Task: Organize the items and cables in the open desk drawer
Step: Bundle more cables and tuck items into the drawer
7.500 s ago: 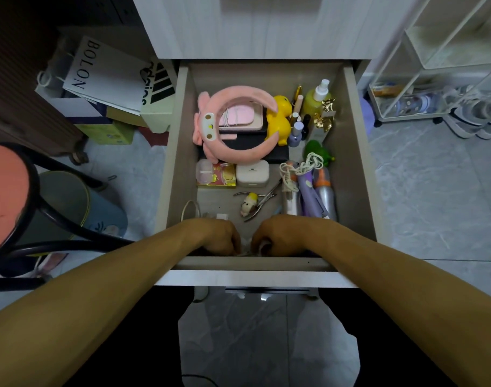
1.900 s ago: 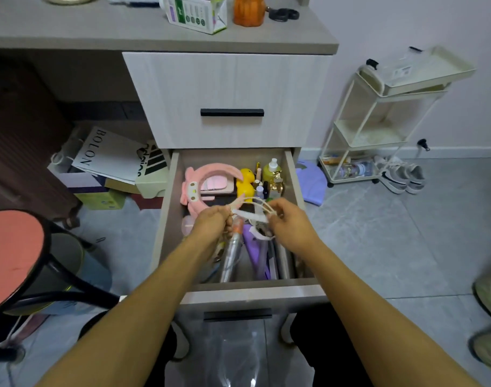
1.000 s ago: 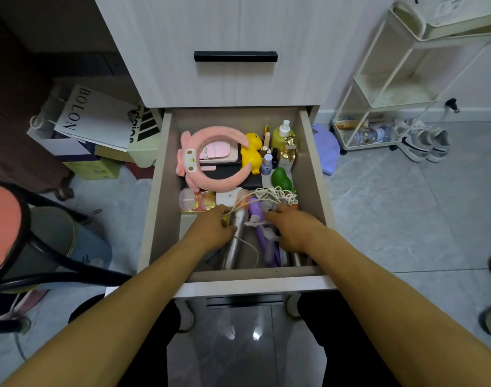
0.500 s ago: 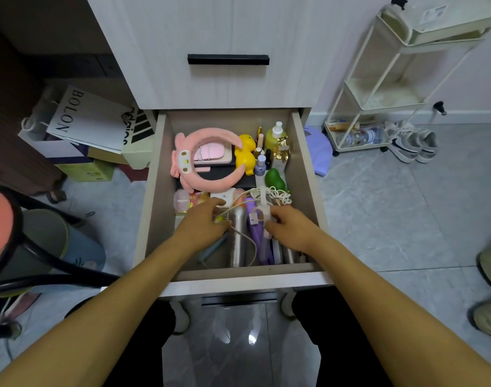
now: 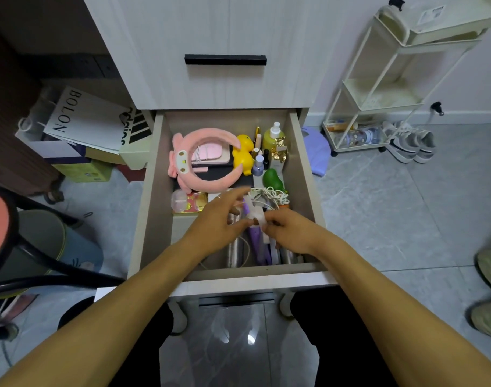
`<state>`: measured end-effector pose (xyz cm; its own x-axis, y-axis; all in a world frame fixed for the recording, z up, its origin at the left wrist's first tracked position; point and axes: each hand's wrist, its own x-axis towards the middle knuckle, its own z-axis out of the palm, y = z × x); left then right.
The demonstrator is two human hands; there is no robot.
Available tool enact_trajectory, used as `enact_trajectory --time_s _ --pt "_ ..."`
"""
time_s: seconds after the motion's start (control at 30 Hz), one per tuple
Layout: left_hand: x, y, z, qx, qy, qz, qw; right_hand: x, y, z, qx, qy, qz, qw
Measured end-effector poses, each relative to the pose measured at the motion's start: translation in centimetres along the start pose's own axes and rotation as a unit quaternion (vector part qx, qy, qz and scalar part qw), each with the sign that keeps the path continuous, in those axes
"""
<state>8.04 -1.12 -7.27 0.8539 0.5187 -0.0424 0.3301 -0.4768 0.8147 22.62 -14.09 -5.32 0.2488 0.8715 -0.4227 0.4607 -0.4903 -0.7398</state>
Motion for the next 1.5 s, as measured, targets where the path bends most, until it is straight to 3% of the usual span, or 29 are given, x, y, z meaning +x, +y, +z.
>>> enact_trajectory --time_s 0.07,0.17,0.53,0.7,0.83,1.03,1.17,1.33,1.5 --pt "0.1 0.6 0.1 -0.020 -0.007 0.014 1.000 0.1 0.0 -0.1 0.016 -0.005 0.006 1.000" --pt "0.3 0.0 0.3 0.037 -0.010 0.038 0.999 0.3 0.0 0.1 0.036 0.021 -0.007 0.999" --pt "-1.3 -0.3 -1.5 -0.020 0.043 -0.119 0.992 0.0 0.0 0.8 0.143 0.136 0.037 0.980" --pt "-2.9 0.9 -1.7 -0.085 0.033 -0.162 0.983 0.0 -0.8 1.9 0.153 0.147 0.056 0.976" --pt "-4.0 2.1 -2.4 -0.175 0.068 -0.174 0.967 -0.9 -1.2 2.3 0.165 0.158 0.030 0.973" --pt "-6.1 2.2 -2.7 -0.131 0.157 -0.160 0.966 -2.1 -1.9 2.4 0.131 0.223 -0.024 0.966" --pt "-6.7 2.0 -2.5 -0.106 0.178 -0.150 0.967 -2.4 -2.5 3.6 0.127 0.164 -0.078 0.975" --pt "-6.9 2.5 -2.4 -0.088 0.143 -0.115 0.979 -1.7 -3.6 4.3 0.232 0.085 -0.072 0.966" --pt "-6.8 2.5 -2.8 -0.090 0.136 -0.128 0.978 -1.3 -3.5 4.7 0.142 0.089 -0.076 0.983"
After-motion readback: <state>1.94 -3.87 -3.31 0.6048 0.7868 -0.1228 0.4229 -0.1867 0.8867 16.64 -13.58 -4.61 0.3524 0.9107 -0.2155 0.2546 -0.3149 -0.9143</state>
